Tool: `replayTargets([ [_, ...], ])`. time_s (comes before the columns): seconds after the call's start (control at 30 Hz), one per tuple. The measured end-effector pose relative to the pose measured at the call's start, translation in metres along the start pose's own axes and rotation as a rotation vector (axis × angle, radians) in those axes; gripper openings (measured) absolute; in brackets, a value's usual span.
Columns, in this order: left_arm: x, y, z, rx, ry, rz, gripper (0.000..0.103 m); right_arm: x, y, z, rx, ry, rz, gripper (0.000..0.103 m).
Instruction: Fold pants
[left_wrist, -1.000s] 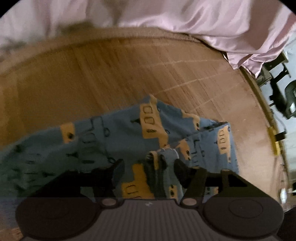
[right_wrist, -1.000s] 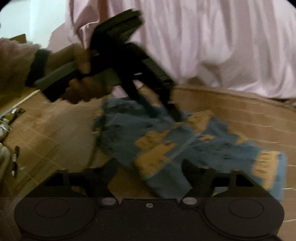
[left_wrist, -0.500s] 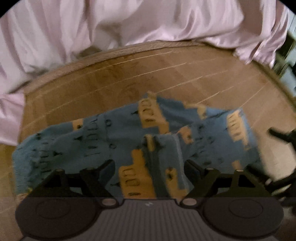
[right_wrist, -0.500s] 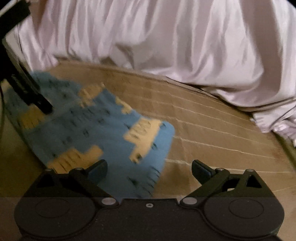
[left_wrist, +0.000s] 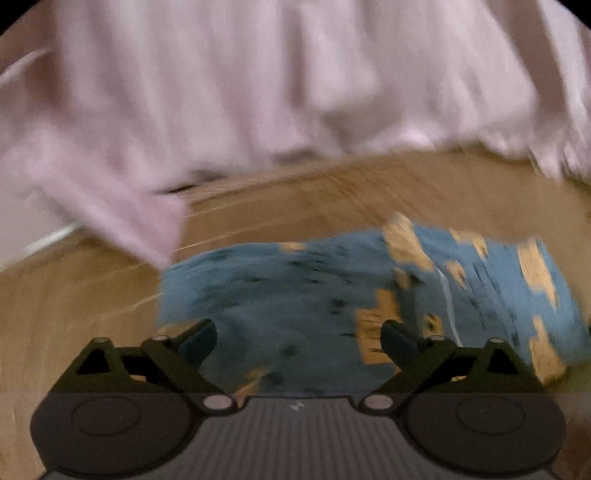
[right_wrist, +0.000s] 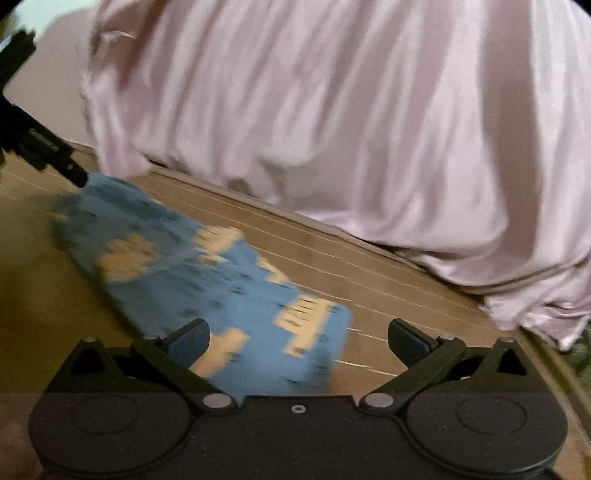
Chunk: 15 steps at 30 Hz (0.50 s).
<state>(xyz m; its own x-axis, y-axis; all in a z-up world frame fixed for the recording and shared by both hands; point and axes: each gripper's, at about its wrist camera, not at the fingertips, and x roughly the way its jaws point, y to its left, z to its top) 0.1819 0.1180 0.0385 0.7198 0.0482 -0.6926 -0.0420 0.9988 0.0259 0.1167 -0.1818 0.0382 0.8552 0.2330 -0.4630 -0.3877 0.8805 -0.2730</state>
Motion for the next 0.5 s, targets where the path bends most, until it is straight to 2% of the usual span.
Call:
replayTargets([
  [0.1, -0.019, 0.045, -0.024, -0.223, -0.077, 0.031, 0.101, 0.002, 0.019, 0.006, -0.027, -0.016, 0.059, 0.102],
  [0.2, -0.014, 0.090, -0.040, -0.418, -0.074, 0.016, 0.096, 0.011, 0.036, 0.014, -0.051, -0.019, 0.092, 0.102],
  [0.27, -0.007, 0.113, -0.047, -0.532, -0.052, 0.006, 0.088, 0.019, 0.045, 0.019, -0.062, -0.010, 0.102, 0.102],
  [0.3, -0.004, 0.122, -0.049, -0.574, -0.052, -0.008, 0.086, 0.022, 0.049, 0.021, -0.065, -0.007, 0.105, 0.102],
  [0.4, 0.003, 0.136, -0.051, -0.634, -0.074, -0.059, 0.082, 0.029, 0.059, 0.025, -0.078, 0.010, 0.106, 0.102],
  [0.5, 0.012, 0.135, -0.048, -0.607, -0.079, -0.112, 0.073, 0.037, 0.064, 0.032, -0.054, 0.031, 0.087, 0.102],
])
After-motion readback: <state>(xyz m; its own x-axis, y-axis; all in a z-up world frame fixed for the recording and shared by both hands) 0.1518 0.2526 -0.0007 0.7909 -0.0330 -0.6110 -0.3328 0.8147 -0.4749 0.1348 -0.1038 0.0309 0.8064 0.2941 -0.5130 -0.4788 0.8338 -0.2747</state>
